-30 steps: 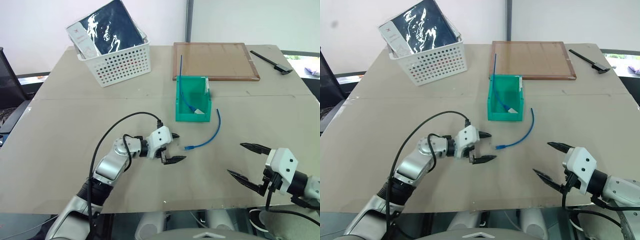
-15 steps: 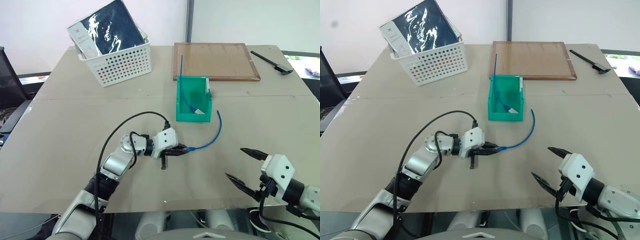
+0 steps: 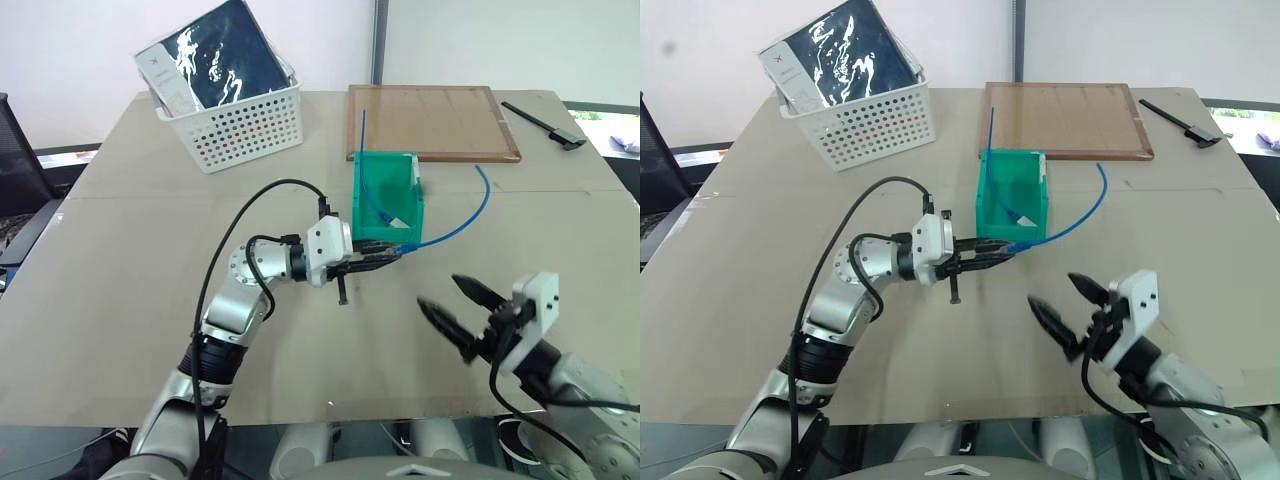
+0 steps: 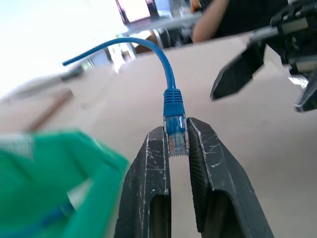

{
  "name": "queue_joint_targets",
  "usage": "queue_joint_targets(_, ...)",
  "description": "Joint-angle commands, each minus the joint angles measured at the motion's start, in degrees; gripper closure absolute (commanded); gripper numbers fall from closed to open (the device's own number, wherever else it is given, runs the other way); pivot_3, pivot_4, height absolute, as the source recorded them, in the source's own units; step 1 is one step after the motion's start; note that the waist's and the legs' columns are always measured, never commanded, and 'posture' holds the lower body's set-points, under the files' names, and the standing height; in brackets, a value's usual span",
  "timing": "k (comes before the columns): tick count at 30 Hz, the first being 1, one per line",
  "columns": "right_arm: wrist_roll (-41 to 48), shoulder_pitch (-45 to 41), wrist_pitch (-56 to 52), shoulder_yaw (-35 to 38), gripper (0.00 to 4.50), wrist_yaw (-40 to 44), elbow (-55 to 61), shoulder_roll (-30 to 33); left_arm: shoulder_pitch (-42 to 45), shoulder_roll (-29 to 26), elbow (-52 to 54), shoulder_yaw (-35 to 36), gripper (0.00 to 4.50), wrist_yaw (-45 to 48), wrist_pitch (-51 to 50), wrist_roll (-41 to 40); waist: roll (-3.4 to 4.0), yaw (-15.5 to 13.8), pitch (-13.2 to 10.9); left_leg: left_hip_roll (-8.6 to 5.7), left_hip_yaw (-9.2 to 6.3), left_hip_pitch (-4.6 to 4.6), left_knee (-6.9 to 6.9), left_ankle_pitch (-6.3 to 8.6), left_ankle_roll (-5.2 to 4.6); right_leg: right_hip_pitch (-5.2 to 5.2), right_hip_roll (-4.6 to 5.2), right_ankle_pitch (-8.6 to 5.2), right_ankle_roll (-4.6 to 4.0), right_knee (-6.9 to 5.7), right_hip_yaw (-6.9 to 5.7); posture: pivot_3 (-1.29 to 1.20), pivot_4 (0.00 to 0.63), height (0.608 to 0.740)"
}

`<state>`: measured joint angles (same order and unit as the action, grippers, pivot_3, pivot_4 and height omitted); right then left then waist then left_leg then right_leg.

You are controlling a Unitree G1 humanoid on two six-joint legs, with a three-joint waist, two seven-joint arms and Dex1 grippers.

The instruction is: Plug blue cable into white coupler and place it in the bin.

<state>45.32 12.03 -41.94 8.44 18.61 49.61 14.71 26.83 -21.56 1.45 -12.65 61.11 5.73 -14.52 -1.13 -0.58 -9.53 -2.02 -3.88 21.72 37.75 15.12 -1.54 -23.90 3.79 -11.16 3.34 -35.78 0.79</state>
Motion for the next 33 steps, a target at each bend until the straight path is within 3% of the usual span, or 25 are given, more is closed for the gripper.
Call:
queue_joint_targets(1, 6.67, -4.07, -1.34, 0.5, 1.17, -7.31, 0.77, -2.34, 0.51, 0.16, -1.2, 1.53, 4.5, -1.35, 6.22, 1.59, 0.02, -0.05, 0.01, -0.01, 0.0, -0.01, 0.0, 0.0, 0.0, 0.0, 0.0, 0.0, 0.0, -0.01, 0.01, 0.0, 0.15, 0.74)
queue_joint_targets(6, 15.3, -11.91, -1.82, -1.26, 1.17, -13.57, -4.78, -6.81, 0.95, 0.2, -4.27, 1.36, 4.5, -2.6, 14.73, 4.86, 0.02, 0.0, 0.01, -0.03, 0.0, 0.0, 0.0, 0.0, 0.0, 0.0, -0.02, 0.01, -0.01, -0.01, 0.03, 0.0, 0.15, 0.74)
queue_joint_targets(9, 17.06, -13.39, -2.21, -2.33, 1.17, -14.13, -6.54, -6.19, 1.21, 0.12, -4.98, 1.25, 4.5, -3.01, 16.71, 5.47, 0.02, -0.14, 0.01, -0.04, -0.03, 0.02, 0.0, 0.0, 0.0, 0.0, -0.02, 0.01, -0.01, -0.01, 0.01, 0.0, 0.15, 0.74)
queue_joint_targets(11, 18.18, -13.97, -2.22, -2.88, 1.68, -14.6, -7.41, -5.85, 1.43, 0.02, -5.01, 1.36, 4.5, -3.26, 17.3, 5.46, 0.02, -0.05, 0.01, -0.06, -0.04, 0.03, 0.0, 0.0, -0.01, 0.0, -0.02, 0.01, -0.01, -0.01, 0.01, 0.0, 0.15, 0.74)
queue_joint_targets(19, 21.61, -14.95, -1.92, -3.96, 1.68, -15.06, -9.04, -3.76, 1.79, -0.39, -3.39, 1.21, 4.5, -3.79, 16.49, 5.3, 0.03, 0.5, 0.0, -0.04, -0.03, 0.0, 0.0, 0.0, -0.01, -0.01, -0.08, 0.01, -0.01, -0.06, 0.03, 0.0, 0.15, 0.74)
queue_joint_targets(23, 22.54, -15.31, -1.53, -4.24, 2.81, -15.45, -9.39, -3.36, 1.82, -0.62, -2.62, 0.88, 4.5, -3.87, 15.7, 5.34, 0.03, 1.06, 0.0, -0.04, -0.03, 0.01, 0.0, 0.0, -0.01, 0.0, -0.07, 0.01, -0.01, -0.06, 0.04, 0.0, 0.15, 0.74)
queue_joint_targets(26, 22.86, -15.54, -1.54, -4.41, 4.27, -15.7, -9.66, -3.13, 1.92, -0.82, -2.11, 0.67, 4.5, -3.84, 15.2, 5.33, 0.03, 1.29, 0.0, -0.04, -0.03, 0.0, 0.0, 0.0, -0.02, -0.01, -0.07, 0.01, -0.01, -0.06, 0.04, 0.0, 0.15, 0.74)
queue_joint_targets(27, 23.0, -15.55, -1.55, -4.51, 4.47, -15.72, -9.68, -2.97, 1.95, -0.82, -1.89, 0.6, 4.5, -3.88, 15.0, 5.35, 0.03, 1.31, 0.0, -0.04, -0.03, 0.0, 0.0, 0.0, -0.02, -0.01, -0.07, 0.01, -0.01, -0.06, 0.05, 0.0, 0.15, 0.74)
queue_joint_targets(33, 23.79, -15.62, -1.08, -5.0, 4.47, -16.1, -9.74, -2.27, 2.07, -1.07, -1.34, 0.18, 4.5, -3.37, 14.71, 5.36, 0.03, 1.31, 0.0, -0.03, -0.04, 0.0, 0.0, 0.0, -0.02, -0.01, -0.08, 0.01, -0.01, -0.06, 0.04, 0.0, 0.15, 0.74)
